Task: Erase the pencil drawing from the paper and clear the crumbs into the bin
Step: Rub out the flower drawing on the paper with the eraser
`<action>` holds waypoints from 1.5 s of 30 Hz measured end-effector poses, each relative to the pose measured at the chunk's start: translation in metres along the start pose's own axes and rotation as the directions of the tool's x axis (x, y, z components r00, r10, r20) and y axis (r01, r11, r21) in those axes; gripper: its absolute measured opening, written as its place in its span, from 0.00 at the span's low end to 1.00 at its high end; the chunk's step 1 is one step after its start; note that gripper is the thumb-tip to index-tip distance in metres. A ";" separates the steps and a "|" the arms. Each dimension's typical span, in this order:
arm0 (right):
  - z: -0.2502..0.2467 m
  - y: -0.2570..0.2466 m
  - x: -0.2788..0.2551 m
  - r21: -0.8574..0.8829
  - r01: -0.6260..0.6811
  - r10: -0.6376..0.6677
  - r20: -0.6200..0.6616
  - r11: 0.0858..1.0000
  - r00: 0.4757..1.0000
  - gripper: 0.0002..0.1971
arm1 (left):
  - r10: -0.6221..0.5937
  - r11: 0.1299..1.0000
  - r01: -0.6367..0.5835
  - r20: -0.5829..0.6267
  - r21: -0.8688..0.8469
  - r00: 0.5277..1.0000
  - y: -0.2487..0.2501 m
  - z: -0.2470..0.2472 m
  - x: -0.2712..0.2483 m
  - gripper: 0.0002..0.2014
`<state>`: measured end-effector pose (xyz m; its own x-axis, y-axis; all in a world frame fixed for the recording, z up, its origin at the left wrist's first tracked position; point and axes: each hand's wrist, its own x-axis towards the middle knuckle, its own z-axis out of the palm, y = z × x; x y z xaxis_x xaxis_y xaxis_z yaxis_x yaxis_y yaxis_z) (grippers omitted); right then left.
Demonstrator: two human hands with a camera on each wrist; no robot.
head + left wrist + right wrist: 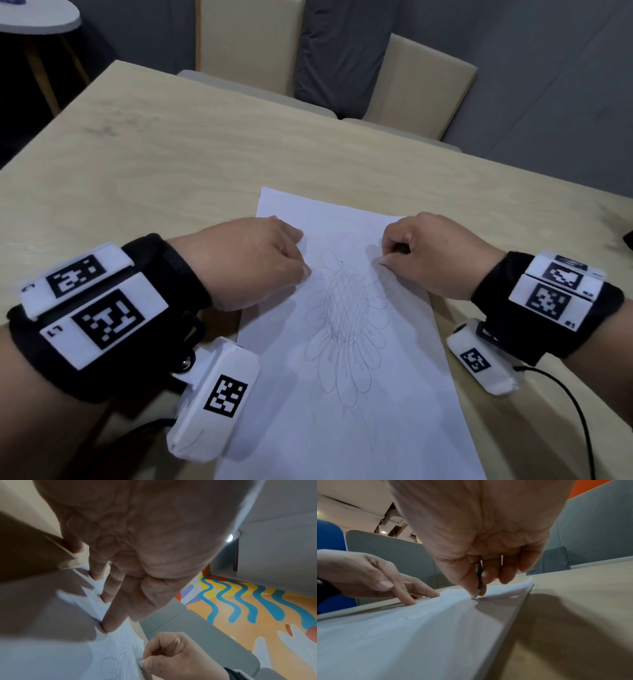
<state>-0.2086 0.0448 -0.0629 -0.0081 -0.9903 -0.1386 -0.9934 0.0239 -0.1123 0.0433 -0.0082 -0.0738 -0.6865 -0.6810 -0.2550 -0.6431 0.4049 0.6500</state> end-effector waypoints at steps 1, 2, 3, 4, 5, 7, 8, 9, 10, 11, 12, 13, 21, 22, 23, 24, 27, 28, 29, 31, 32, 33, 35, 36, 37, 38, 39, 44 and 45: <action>0.000 0.000 -0.003 0.001 0.004 -0.004 0.012 1.000 1.000 0.08 | -0.003 1.000 0.003 -0.004 -0.005 1.000 -0.001 0.000 0.001 0.18; 0.000 -0.001 -0.006 0.006 0.010 -0.010 0.032 1.000 0.999 0.08 | -0.008 1.000 0.007 -0.010 -0.011 1.000 -0.002 0.001 0.001 0.19; 0.001 -0.002 -0.008 0.012 0.016 -0.017 0.050 1.000 0.999 0.08 | -0.010 1.000 0.010 -0.016 -0.018 1.000 -0.002 0.001 0.002 0.19; 0.001 -0.003 -0.009 0.017 0.021 -0.022 0.055 1.000 0.998 0.07 | -0.010 1.000 0.010 -0.021 -0.024 1.000 -0.003 0.002 0.003 0.19; 0.001 -0.003 -0.007 0.020 0.021 -0.022 0.046 1.000 0.999 0.08 | -0.011 1.000 0.010 -0.025 -0.026 1.000 -0.003 0.002 0.004 0.19; 0.001 0.001 -0.002 0.016 0.006 -0.006 0.007 1.000 1.000 0.08 | -0.017 1.000 0.016 -0.029 -0.025 0.999 -0.002 0.002 0.004 0.19; 0.000 0.002 -0.001 0.012 0.000 0.000 -0.004 1.000 1.000 0.09 | -0.019 1.000 0.018 -0.031 -0.020 0.999 -0.002 0.002 0.003 0.19; 0.000 0.003 0.000 0.007 -0.004 0.004 -0.002 1.000 1.000 0.09 | -0.018 1.000 0.018 -0.033 -0.016 0.999 -0.003 0.002 0.004 0.19; 0.000 0.004 -0.001 0.004 -0.002 0.002 0.009 1.000 1.000 0.09 | -0.017 1.000 0.017 -0.034 -0.016 0.999 -0.003 0.002 0.004 0.19; 0.000 0.003 -0.003 0.007 0.004 -0.004 0.025 1.000 1.000 0.08 | -0.019 1.000 0.018 -0.035 -0.020 0.999 -0.003 0.002 0.004 0.19; 0.000 0.001 -0.005 0.015 0.012 -0.013 0.041 1.000 0.999 0.08 | -0.021 0.999 0.020 -0.034 -0.028 0.999 -0.003 0.002 0.003 0.19; 0.000 0.000 -0.006 0.023 0.019 -0.020 0.049 1.000 0.999 0.08 | -0.023 0.999 0.021 -0.035 -0.036 0.999 -0.002 0.002 0.003 0.19; 0.003 -0.002 -0.010 0.030 0.035 -0.036 0.028 0.999 0.999 0.08 | -0.021 1.000 0.021 -0.028 0.005 0.999 -0.002 0.002 0.002 0.18; 0.003 -0.004 -0.011 0.031 0.048 -0.049 0.039 0.998 0.998 0.08 | -0.020 1.000 0.021 -0.030 0.004 0.999 -0.001 0.002 0.002 0.18; 0.004 -0.003 -0.011 0.026 0.052 -0.053 0.036 0.998 0.998 0.09 | -0.019 1.000 0.019 -0.033 0.001 0.999 -0.001 0.001 0.002 0.17; 0.004 -0.001 -0.010 0.016 0.048 -0.048 0.023 0.999 0.999 0.09 | -0.018 1.000 0.018 -0.036 -0.004 0.999 -0.001 0.001 0.002 0.17; 0.003 0.002 -0.009 0.001 0.032 -0.032 0.002 0.999 0.999 0.09 | -0.022 1.000 0.021 -0.034 -0.021 0.999 -0.003 0.003 0.003 0.18; 0.003 0.000 -0.010 0.004 0.038 -0.038 0.016 0.999 0.999 0.09 | -0.025 0.999 0.024 -0.038 -0.029 0.999 -0.003 0.003 0.004 0.19; 0.003 -0.002 -0.012 0.008 0.050 -0.050 0.035 0.999 0.998 0.09 | -0.029 0.999 0.027 -0.046 -0.038 0.999 -0.004 0.003 0.004 0.19; 0.004 -0.004 -0.013 0.010 0.065 -0.066 0.050 0.998 0.997 0.09 | -0.032 0.998 0.029 -0.065 -0.047 0.997 -0.005 0.004 0.004 0.19; 0.004 -0.002 -0.011 0.004 0.058 -0.058 0.037 0.998 0.998 0.09 | -0.032 0.999 0.029 -0.070 -0.046 0.997 -0.005 0.004 0.004 0.20; 0.003 0.000 -0.009 -0.003 0.043 -0.043 0.015 0.999 0.999 0.09 | -0.038 0.998 0.035 -0.069 -0.044 0.997 -0.004 0.004 0.004 0.20; 0.003 0.002 -0.009 -0.001 0.029 -0.029 -0.006 1.000 1.000 0.10 | -0.053 0.998 0.052 -0.052 -0.023 0.997 -0.002 0.004 0.003 0.22; 0.003 0.001 -0.010 0.007 0.038 -0.038 0.006 0.999 0.999 0.09 | -0.059 0.998 0.058 -0.039 -0.016 0.997 -0.001 0.004 0.002 0.24; 0.004 -0.002 -0.013 0.016 0.054 -0.055 0.027 0.998 0.998 0.09 | -0.067 0.998 0.067 -0.033 -0.016 0.997 0.000 0.003 0.001 0.27; 0.004 -0.004 -0.015 0.023 0.071 -0.072 0.046 0.997 0.996 0.09 | -0.077 0.997 0.077 -0.029 -0.016 0.997 0.002 0.002 0.000 0.28; 0.005 -0.005 -0.016 0.028 0.080 -0.081 0.055 0.996 0.995 0.09 | -0.078 0.997 0.078 -0.030 -0.016 0.996 0.002 0.002 0.000 0.29; 0.004 0.000 -0.012 0.021 0.030 -0.030 0.001 0.999 1.000 0.09 | -0.058 0.997 0.056 -0.056 -0.044 0.997 0.000 0.003 0.000 0.25; 0.004 -0.002 -0.014 0.017 0.047 -0.047 0.017 0.999 0.999 0.09 | -0.052 0.998 0.049 -0.068 -0.049 0.996 -0.001 0.003 0.001 0.22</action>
<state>-0.2058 0.0595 -0.0646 0.0404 -0.9879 -0.1497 -0.9906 -0.0200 -0.1355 0.0423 -0.0077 -0.0769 -0.6278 -0.7407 -0.2394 -0.6581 0.3408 0.6713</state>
